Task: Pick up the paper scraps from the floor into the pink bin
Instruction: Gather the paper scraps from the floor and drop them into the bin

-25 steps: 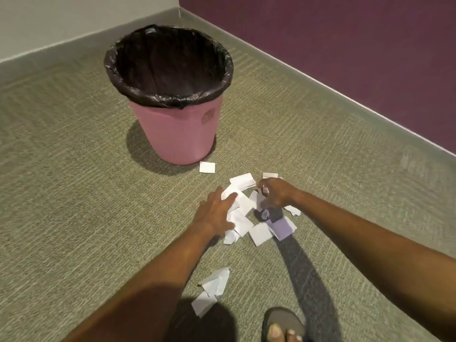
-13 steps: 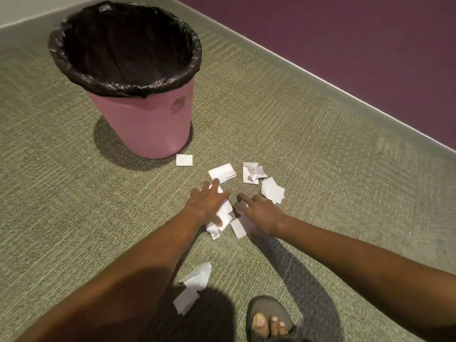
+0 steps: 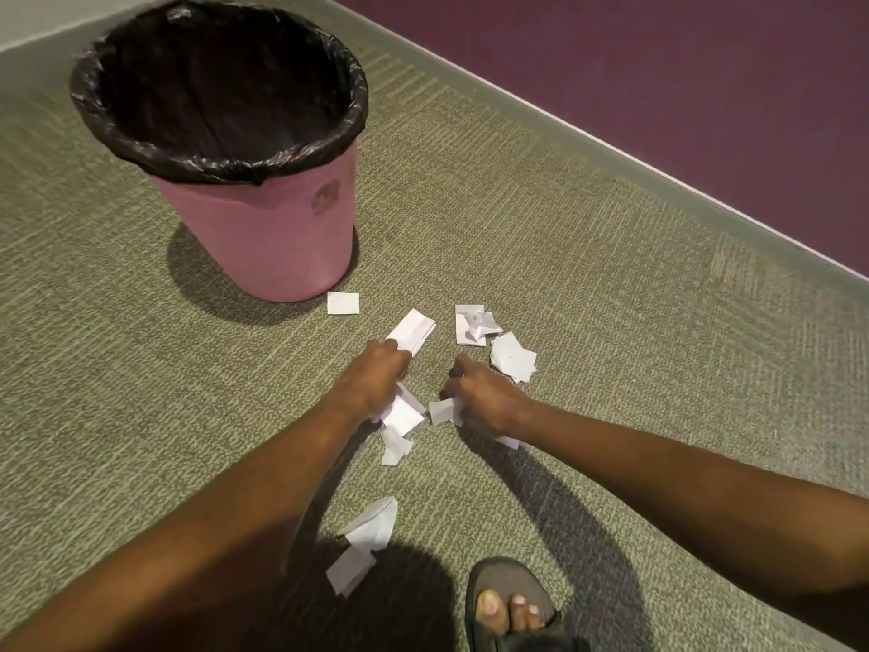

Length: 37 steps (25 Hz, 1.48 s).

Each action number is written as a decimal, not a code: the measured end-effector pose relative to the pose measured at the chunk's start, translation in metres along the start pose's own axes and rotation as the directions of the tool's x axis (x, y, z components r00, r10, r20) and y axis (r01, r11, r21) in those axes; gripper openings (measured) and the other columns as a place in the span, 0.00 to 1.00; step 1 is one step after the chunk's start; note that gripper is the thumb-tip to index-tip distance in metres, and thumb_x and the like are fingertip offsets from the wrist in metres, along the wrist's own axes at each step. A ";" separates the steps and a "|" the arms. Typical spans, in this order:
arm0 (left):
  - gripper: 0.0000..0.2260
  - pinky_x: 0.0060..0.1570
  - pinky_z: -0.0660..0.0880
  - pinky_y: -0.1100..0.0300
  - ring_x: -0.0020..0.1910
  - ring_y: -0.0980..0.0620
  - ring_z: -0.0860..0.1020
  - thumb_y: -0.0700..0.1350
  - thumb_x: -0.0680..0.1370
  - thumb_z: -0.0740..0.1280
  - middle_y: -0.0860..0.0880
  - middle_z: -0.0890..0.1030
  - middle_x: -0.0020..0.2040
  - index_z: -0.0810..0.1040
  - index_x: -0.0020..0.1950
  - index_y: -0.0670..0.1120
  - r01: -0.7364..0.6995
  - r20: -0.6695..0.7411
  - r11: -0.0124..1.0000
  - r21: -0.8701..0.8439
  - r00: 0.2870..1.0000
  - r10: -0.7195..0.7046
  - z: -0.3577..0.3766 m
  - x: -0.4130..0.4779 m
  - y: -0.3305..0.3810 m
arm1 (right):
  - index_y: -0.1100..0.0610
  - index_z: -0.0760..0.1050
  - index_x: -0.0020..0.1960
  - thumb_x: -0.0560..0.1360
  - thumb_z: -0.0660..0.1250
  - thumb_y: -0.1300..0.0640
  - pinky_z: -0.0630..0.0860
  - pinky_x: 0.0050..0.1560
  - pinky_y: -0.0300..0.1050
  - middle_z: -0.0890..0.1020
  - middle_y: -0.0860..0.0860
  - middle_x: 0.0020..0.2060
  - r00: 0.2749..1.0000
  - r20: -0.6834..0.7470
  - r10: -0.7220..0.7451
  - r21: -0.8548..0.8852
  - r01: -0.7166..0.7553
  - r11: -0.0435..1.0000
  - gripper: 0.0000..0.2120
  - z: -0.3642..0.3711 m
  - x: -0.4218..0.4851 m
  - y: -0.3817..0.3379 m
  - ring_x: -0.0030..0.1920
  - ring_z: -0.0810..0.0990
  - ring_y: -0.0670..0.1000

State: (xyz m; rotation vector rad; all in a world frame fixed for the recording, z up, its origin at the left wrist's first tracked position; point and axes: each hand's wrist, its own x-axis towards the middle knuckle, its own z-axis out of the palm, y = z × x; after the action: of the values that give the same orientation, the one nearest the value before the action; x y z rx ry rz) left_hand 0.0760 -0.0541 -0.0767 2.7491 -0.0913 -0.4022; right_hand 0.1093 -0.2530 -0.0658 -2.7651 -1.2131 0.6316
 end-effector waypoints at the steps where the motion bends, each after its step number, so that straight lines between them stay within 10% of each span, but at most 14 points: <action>1: 0.12 0.59 0.73 0.49 0.60 0.46 0.69 0.42 0.75 0.71 0.45 0.74 0.60 0.75 0.57 0.45 0.031 0.016 0.998 -0.059 0.999 -0.030 -0.002 0.000 -0.001 | 0.60 0.80 0.55 0.72 0.69 0.63 0.74 0.42 0.46 0.74 0.57 0.54 1.000 0.015 -0.004 0.018 0.003 1.000 0.11 -0.001 0.002 0.001 0.50 0.77 0.59; 6: 0.25 0.69 0.68 0.47 0.70 0.45 0.63 0.45 0.72 0.76 0.45 0.66 0.69 0.74 0.67 0.47 0.060 0.134 0.997 -0.045 0.990 -0.053 -0.002 -0.006 0.003 | 0.64 0.80 0.51 0.73 0.65 0.67 0.71 0.42 0.45 0.78 0.58 0.50 1.000 0.003 -0.007 0.034 0.007 0.999 0.08 -0.010 0.003 -0.005 0.50 0.78 0.58; 17: 0.09 0.56 0.77 0.53 0.55 0.48 0.75 0.37 0.76 0.69 0.46 0.78 0.57 0.81 0.56 0.44 -0.035 -0.044 0.997 0.063 0.998 0.037 -0.005 -0.011 -0.006 | 0.63 0.80 0.45 0.73 0.66 0.66 0.68 0.41 0.42 0.75 0.53 0.43 0.999 -0.015 0.029 0.096 -0.028 0.995 0.05 -0.026 0.005 -0.004 0.49 0.78 0.56; 26: 0.12 0.53 0.78 0.58 0.51 0.47 0.80 0.37 0.75 0.71 0.43 0.80 0.56 0.80 0.59 0.41 0.078 -0.049 0.965 -0.249 0.994 -0.093 -0.020 -0.021 -0.022 | 0.61 0.77 0.40 0.71 0.70 0.65 0.72 0.37 0.44 0.80 0.56 0.39 0.988 -0.051 0.147 0.156 -0.138 0.978 0.03 -0.044 0.014 0.002 0.44 0.81 0.58; 37: 0.07 0.35 0.70 0.72 0.39 0.53 0.75 0.37 0.70 0.76 0.52 0.77 0.38 0.85 0.48 0.39 -0.004 -0.498 0.884 -0.468 0.827 -0.260 -0.179 -0.076 -0.016 | 0.66 0.81 0.48 0.68 0.77 0.63 0.78 0.29 0.35 0.84 0.56 0.41 0.913 -0.181 0.365 0.773 -0.098 0.627 0.11 -0.212 0.017 -0.044 0.30 0.83 0.45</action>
State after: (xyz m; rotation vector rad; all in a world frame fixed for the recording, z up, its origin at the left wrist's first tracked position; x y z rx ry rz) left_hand 0.0550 0.0304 0.0979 2.2953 0.3085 0.3201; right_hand 0.1712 -0.1870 0.1316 -2.1643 -0.3572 0.5030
